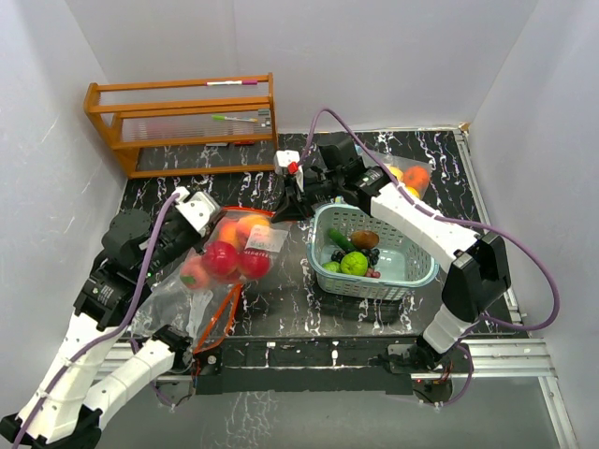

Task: Place the food in the zip-top bag and seal the zipper
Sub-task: Zip the zipper food storage bag at the center of the board.

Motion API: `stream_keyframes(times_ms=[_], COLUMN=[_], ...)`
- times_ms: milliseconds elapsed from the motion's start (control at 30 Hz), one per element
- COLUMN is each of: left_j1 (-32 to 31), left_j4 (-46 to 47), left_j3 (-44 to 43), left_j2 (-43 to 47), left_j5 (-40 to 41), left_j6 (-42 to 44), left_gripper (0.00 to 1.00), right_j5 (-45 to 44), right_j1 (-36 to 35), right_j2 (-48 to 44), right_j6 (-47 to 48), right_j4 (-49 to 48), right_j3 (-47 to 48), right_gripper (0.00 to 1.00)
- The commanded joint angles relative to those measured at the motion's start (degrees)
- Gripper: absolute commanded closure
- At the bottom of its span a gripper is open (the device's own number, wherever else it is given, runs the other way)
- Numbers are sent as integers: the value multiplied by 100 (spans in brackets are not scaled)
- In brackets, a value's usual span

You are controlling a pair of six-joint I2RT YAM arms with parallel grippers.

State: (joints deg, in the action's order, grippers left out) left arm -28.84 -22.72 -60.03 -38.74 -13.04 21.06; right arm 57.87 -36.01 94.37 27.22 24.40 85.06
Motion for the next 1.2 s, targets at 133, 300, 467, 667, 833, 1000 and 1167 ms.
stream_keyframes(times_ms=[133,300,467,667,833,1000,1167], left_j1=[28,28,28,28,28,28,28], left_j4=[785,819,858,873,875,899,961], left_j3=[-255,-229,-202,-194,-169,-142,-78], left_j2=[366,374,402,410,419,431,422], left_j5=[762,838,912,949,930,914,756], left_j6=[106,113,123,149,143,132,67], left_gripper=[100,100,100,100,100,100,100], right_j5=[-218,-275,-341,-416,-491,-568,-207], right_j1=[270,330,410,480,512,517,523], right_j2=[-282,-331,-405,-465,-473,-446,-382], right_j6=[-77,-94,-99,-103,-103,-109,-584], right_j4=[-62,-42,-37,3,56,135,-117], right_j3=[-304,-431,-580,-668,-684,-634,-344], right_gripper=[92,92,92,92,92,90,62])
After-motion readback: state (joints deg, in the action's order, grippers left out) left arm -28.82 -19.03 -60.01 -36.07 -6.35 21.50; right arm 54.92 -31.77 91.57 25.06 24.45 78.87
